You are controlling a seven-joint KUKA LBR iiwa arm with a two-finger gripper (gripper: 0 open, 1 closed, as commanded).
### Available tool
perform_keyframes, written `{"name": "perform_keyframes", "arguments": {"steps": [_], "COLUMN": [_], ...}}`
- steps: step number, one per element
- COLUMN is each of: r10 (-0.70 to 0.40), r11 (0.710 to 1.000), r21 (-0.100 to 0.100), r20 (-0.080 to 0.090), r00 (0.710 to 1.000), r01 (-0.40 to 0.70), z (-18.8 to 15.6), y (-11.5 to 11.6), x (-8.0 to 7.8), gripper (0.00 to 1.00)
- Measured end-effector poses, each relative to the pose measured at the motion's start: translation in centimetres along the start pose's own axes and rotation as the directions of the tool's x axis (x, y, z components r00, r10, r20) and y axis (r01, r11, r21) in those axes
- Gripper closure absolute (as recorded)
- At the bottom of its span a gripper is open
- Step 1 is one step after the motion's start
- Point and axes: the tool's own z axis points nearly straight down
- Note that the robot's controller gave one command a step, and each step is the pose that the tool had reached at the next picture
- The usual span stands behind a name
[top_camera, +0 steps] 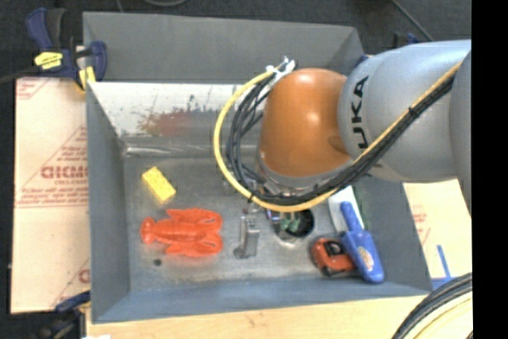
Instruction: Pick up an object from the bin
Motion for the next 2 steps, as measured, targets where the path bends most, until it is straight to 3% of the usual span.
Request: {"name": "perform_keyframes", "arguments": {"steps": [1, 2], "r10": [0.005, 0.006], "r11": [1.000, 1.000], "r21": [-0.001, -0.001], "r20": [0.008, 0.008], "r00": [1.000, 1.000], "r01": [-0.005, -0.006], "z": [-0.44, -0.44], "y": [-0.04, -0.05], "x": [-0.18, -0.18], "gripper": [1.00, 0.00]}}
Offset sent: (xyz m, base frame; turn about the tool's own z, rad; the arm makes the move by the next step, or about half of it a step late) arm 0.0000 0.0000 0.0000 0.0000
